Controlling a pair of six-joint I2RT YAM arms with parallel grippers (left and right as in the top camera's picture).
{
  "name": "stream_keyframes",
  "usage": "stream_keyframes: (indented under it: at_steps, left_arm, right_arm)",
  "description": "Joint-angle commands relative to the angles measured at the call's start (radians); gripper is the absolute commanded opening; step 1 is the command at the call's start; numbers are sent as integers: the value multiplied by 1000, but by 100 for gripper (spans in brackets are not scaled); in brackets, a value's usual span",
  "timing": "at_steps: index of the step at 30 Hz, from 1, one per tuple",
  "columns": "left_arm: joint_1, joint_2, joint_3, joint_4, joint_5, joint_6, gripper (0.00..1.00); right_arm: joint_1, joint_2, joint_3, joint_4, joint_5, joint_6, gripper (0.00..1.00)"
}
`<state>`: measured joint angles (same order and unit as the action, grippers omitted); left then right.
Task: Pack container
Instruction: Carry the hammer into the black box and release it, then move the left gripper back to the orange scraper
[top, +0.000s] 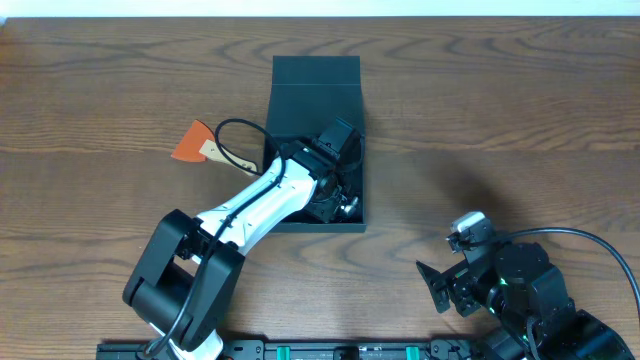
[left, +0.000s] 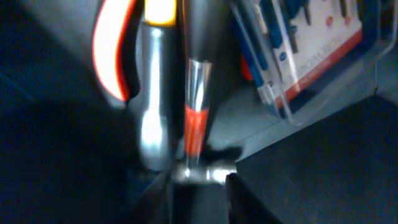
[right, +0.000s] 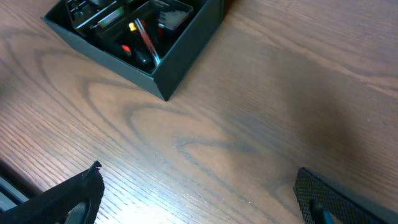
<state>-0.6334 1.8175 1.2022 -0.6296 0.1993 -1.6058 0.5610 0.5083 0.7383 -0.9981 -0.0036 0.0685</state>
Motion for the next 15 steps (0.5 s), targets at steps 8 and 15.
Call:
stream_keyframes:
  at_steps: [8,15]
  left_arm:
    - [-5,-14,21,8,-36,8,48]
    - [3,-188,21,5,-166,8,49]
  right_arm:
    - [-6,-5,-2,2,7,13,99]
    - [-6,-5,-2,2,7,13,99]
